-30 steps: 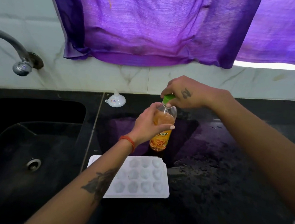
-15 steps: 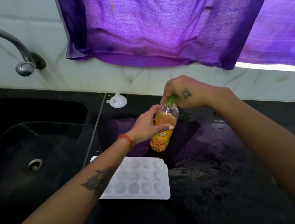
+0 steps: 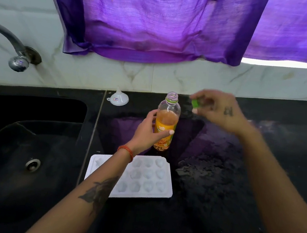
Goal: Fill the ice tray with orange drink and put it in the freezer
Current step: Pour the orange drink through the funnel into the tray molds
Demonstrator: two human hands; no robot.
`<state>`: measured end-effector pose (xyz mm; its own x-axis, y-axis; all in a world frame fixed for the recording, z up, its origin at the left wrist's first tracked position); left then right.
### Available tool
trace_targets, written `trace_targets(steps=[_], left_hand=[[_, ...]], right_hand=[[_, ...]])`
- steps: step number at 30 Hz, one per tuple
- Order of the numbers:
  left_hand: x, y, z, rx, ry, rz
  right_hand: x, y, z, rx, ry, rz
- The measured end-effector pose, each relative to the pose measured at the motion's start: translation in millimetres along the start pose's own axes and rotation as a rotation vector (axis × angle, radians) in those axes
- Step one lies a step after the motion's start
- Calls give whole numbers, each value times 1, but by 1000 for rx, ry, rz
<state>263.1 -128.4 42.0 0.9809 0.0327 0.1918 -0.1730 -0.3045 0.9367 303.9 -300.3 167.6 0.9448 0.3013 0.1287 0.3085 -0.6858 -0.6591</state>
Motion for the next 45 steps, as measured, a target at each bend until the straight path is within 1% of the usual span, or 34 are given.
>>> trace_targets(steps=[3, 6, 10, 13, 14, 16, 20, 22, 25, 27, 31, 35, 40, 42, 45], left_hand=[[-11, -8, 4, -3, 33, -18], [-22, -15, 3, 10, 102, -55], [-38, -20, 7, -17, 90, -91], [-44, -22, 4, 11, 70, -126], [-46, -23, 0, 29, 72, -138], [-50, -25, -10, 71, 89, -157], [-51, -27, -42, 190, 138, -134], [-42, -28, -64, 305, 168, -108], [-16, -31, -92, 482, 185, -49], [7, -36, -104, 577, 159, 3], [56, -58, -128, 714, 113, 16], [111, -88, -150, 762, 92, -18], [160, -131, -159, 763, 18, -73], [167, -137, -163, 793, 48, -63], [165, -138, -171, 768, 149, -44]], right_hand=[[-29, 70, 54, 79, 23, 237], [-55, 117, 107, -26, -46, 357], [-71, 137, 141, -259, -167, 318], [-63, 134, 142, -273, -244, 327], [-57, 128, 139, -251, -246, 326], [-45, 109, 132, -106, -199, 299], [-28, 67, 120, 391, -46, 316], [-19, 51, 118, 492, 23, 319], [-10, 32, 121, 528, 106, 279], [-9, 26, 125, 543, 160, 271], [-13, 27, 134, 542, 291, 285], [-11, 35, 140, 521, 327, 311], [-11, 42, 144, 508, 366, 349], [-11, 43, 145, 511, 377, 362], [-11, 43, 145, 516, 395, 356]])
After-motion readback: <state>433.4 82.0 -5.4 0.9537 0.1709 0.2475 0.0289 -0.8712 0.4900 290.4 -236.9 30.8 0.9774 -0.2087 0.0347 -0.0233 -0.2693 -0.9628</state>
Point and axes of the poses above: each hand's wrist, its own x-axis towards the middle knuckle, its own z-axis out of the palm, y = z × x, the point moved 7 cm from there along x, towards the middle knuckle, and after that the axes turned 10 degrees about z, right-handed, at the moved point
